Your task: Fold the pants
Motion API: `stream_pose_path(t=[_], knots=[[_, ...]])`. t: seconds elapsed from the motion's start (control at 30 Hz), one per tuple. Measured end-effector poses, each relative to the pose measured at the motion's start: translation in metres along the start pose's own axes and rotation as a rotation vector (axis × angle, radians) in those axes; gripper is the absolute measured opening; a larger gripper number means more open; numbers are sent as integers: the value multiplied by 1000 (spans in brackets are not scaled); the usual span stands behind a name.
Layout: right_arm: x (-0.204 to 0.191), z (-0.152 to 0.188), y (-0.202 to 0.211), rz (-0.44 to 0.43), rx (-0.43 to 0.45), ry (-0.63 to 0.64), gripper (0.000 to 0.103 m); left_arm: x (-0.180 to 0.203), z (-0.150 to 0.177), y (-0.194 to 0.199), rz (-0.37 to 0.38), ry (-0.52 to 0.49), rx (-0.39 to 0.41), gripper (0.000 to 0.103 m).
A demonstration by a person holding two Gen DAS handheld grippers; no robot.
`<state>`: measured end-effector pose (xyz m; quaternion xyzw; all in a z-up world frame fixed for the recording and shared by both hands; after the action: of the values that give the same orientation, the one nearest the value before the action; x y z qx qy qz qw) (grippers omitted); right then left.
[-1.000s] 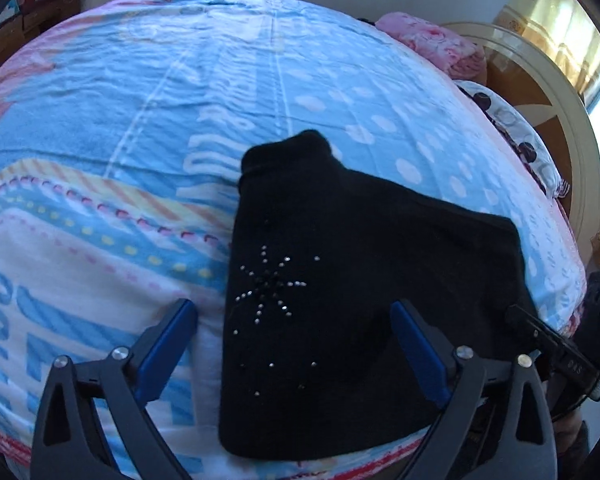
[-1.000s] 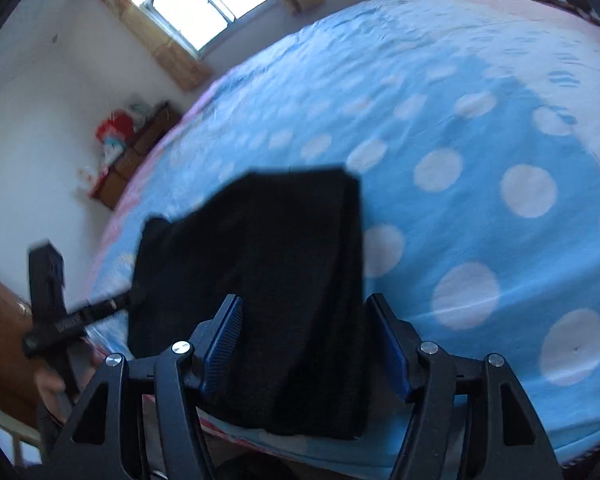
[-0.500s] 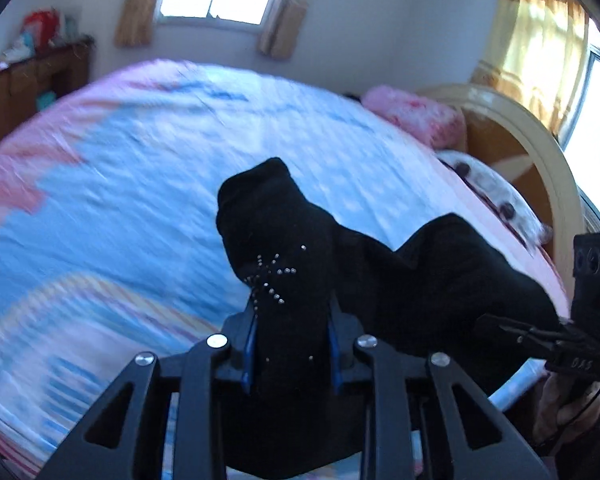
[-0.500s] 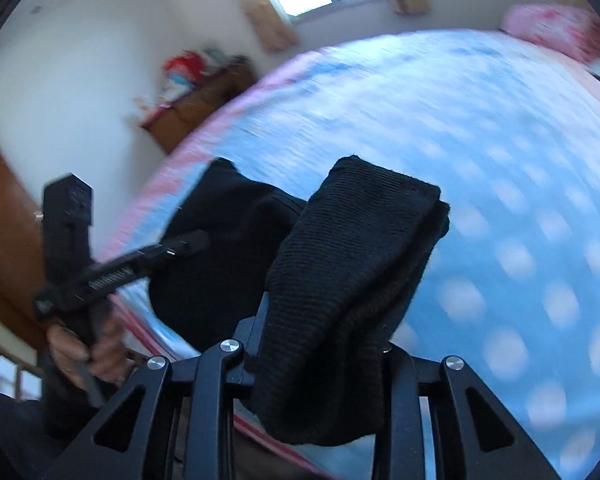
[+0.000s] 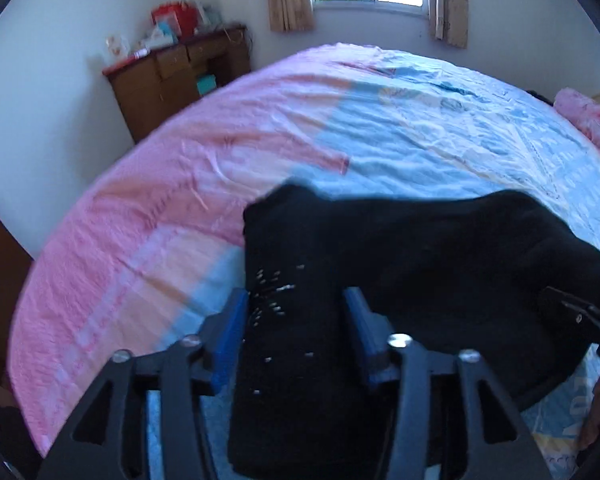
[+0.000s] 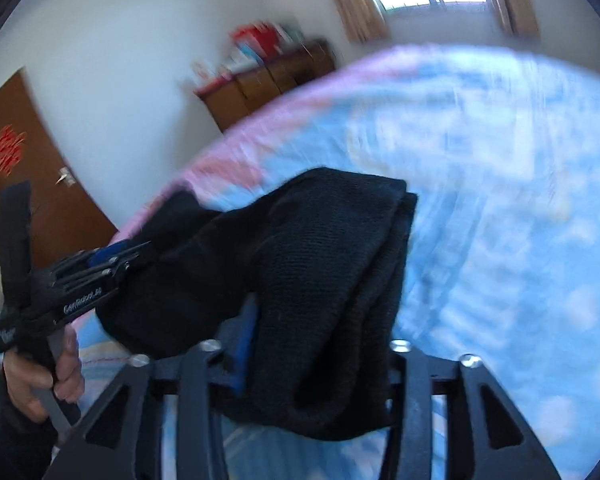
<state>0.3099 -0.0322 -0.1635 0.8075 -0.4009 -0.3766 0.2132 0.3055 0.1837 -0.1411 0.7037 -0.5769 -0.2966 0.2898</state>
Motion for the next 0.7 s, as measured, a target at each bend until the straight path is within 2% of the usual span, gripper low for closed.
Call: stream_pose_path(t=[0.03, 0.07, 0.1, 0.13, 0.17, 0.2, 0.23, 0.27, 0.3, 0.33, 0.4, 0.5, 0.57, 0.7], knots=[[8, 4, -7, -31, -16, -67, 67, -2, -2, 3, 11, 19, 10, 68], [11, 4, -4, -69, 10, -114, 67, -7, -4, 10, 9, 28, 22, 73], [16, 3, 5, -99, 36, -171, 67, -10, -4, 15, -9, 29, 32, 75], [21, 2, 11, -92, 45, -211, 67, -16, -5, 18, -31, 31, 46, 76], [26, 2, 22, -58, 68, -248, 67, -19, -6, 27, -59, 36, 67, 77], [31, -1, 43, -22, 137, -288, 67, -21, -6, 34, -77, 40, 86, 78], [29, -3, 59, 12, 197, -312, 67, -25, -7, 41, -90, 46, 110, 82], [28, -3, 80, 80, 254, -330, 67, -25, -7, 53, -107, 49, 140, 89], [19, -1, 98, 124, 293, -321, 69, -31, -8, 56, -123, 48, 159, 93], [7, -2, 107, 131, 312, -298, 69, -32, -7, 66, -144, 46, 181, 100], [-29, 0, 123, 118, 337, -214, 70, -32, -3, 91, -175, 37, 228, 101], [-85, 12, 140, 135, 350, -68, 74, -29, 6, 122, -185, 23, 270, 103], [-114, 24, 148, 125, 360, -22, 76, -28, 13, 138, -192, 25, 292, 103], [-142, 43, 167, 152, 401, 30, 76, -30, 29, 160, -178, 58, 289, 103]])
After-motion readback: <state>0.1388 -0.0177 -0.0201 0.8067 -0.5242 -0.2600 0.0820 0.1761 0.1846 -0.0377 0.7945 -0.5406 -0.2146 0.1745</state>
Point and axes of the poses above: each gripper's, at about its wrist camera, not at the fingertips, and y roughly against the way its jaws point, x to its right, z to its underside, the point moved 8 cm from there along -y, roughly the way its jaws point, and after that the axes turned 3 degrees about -z, right-handed, at the moved point
